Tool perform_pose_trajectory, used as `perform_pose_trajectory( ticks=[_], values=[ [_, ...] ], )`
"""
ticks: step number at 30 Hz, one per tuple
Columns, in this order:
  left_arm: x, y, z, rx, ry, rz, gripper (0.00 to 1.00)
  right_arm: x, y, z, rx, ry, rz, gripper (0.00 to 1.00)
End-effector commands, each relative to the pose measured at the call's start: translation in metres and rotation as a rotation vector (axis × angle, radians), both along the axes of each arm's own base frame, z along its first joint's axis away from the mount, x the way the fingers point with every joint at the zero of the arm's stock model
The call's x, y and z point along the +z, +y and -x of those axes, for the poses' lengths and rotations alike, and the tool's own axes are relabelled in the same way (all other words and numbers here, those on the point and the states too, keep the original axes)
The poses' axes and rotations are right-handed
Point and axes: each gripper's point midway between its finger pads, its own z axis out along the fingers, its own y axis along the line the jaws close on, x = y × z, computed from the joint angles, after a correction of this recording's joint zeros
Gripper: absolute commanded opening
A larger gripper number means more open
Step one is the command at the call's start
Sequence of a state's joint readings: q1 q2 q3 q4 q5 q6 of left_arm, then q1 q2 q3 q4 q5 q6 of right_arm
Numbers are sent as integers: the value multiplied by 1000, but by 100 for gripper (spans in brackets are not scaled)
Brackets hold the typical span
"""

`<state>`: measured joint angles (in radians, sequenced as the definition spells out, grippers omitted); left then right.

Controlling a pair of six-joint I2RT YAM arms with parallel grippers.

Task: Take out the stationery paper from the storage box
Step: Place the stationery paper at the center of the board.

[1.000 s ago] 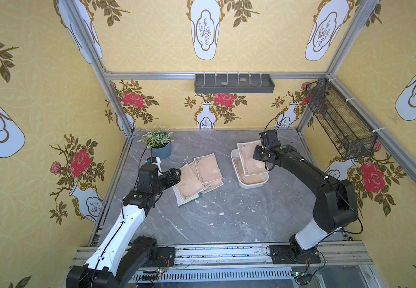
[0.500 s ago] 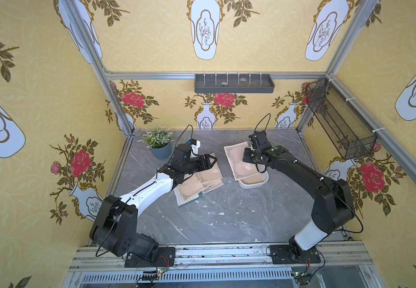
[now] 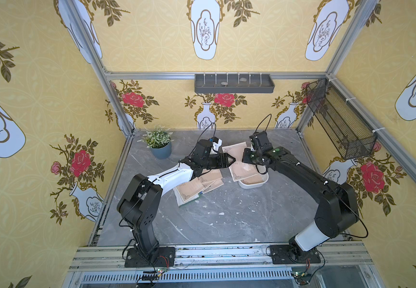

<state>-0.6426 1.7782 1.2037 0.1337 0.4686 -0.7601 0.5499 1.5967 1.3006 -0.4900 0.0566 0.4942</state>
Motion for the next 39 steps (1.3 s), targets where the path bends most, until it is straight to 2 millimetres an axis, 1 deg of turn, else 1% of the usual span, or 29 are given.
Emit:
perform_pose_trajectory(
  ticks=[1,2,4,6,9,10,16,17,20,22,24,26,27,29,30,32,34,35,39],
  values=[
    [3,-7,1,-28,-12,22,58,5,5,-4,4,-28,-25,0],
    [3,-7,1,-30,-12,23,51,6,5,-4,3,-29,-25,0],
    [3,-8,2,-34,-10,24,31,5,4,-4,2,-27,-24,0],
    [2,-8,2,-34,-7,23,16,4,4,-4,0,-27,-21,0],
    [2,-7,3,-36,-4,18,2,2,3,-4,-7,-24,-18,0],
    [1,-7,4,-36,-2,14,0,1,2,-4,-8,-24,-15,0],
    [0,-3,5,-26,7,-3,0,2,0,-2,-12,-24,-14,1],
    [1,-2,5,-31,-9,-13,0,3,-2,-1,-14,-26,-14,8],
    [7,2,10,-48,-33,-29,0,15,-11,1,-15,-53,-43,41],
    [12,3,16,-78,-46,-33,0,30,-16,5,18,-91,-105,50],
    [21,2,27,-135,-59,-16,0,52,-20,12,87,-161,-210,63],
    [31,0,37,-190,-76,21,0,73,-20,25,190,-218,-353,72],
    [38,-2,44,-226,-89,51,0,87,-19,35,259,-248,-440,76],
    [52,-6,56,-293,-105,112,0,109,-22,53,378,-292,-599,79],
    [60,-8,62,-326,-115,147,0,118,-24,65,443,-290,-687,83],
    [73,-10,70,-368,-134,202,0,132,-31,81,554,-310,-814,84],
    [81,-11,74,-385,-145,235,0,137,-33,94,648,-307,-886,84],
    [84,-11,75,-388,-151,243,0,135,-31,98,682,-294,-907,85],
    [89,-11,75,-391,-158,249,0,126,-26,102,727,-243,-939,85]
  ],
)
